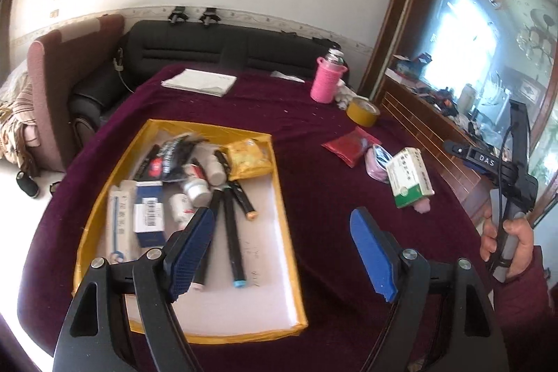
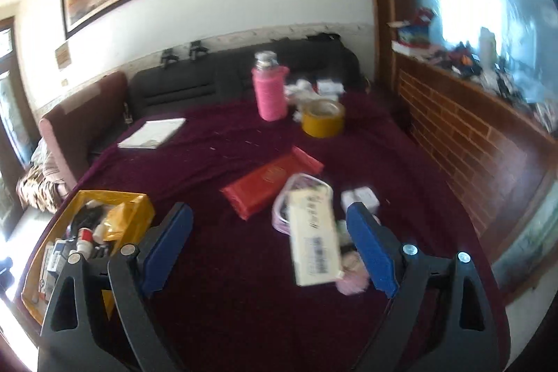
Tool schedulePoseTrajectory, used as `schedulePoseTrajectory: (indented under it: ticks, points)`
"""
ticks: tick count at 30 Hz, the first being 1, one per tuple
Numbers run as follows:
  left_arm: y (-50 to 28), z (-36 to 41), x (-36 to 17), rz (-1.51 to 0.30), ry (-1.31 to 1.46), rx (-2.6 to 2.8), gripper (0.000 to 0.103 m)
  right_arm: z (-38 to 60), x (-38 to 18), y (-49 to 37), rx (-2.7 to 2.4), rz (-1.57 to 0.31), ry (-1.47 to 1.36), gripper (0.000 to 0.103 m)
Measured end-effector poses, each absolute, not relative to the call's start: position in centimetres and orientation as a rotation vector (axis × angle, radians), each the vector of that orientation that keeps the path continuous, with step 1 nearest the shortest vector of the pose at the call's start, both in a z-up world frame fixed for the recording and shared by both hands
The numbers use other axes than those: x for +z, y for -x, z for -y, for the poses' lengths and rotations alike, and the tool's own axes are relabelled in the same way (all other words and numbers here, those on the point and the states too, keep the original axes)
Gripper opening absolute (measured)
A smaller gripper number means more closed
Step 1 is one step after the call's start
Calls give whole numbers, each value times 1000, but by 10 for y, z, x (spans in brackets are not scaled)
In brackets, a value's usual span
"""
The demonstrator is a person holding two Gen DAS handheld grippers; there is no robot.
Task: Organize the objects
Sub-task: 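Lower the cream box and white jar into the tray and open both grippers, then move the left gripper to the green-and-white medicine box and grasp it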
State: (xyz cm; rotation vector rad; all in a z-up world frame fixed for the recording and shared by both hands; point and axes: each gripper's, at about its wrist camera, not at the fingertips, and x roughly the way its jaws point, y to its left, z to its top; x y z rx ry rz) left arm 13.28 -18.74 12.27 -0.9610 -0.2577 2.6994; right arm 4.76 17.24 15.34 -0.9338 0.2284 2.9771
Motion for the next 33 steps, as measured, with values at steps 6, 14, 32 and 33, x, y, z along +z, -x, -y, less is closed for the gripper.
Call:
schedulePoseTrajectory:
  ticks: [6, 14, 32, 33]
  points:
    - [-120, 130, 111, 256, 1067, 2551, 76, -260, 117, -19, 2821, -518, 1142, 90]
    - [-137, 106, 124, 141, 1057, 2596, 76, -221, 91, 34, 2903, -682, 1407, 90]
    - [-77, 67, 92, 331, 1245, 2441, 76, -265, 87, -11, 2910, -675, 1071, 91]
    - [-70, 58, 92, 325, 1247, 2437, 76, -274, 81, -11, 2889, -684, 1046, 91]
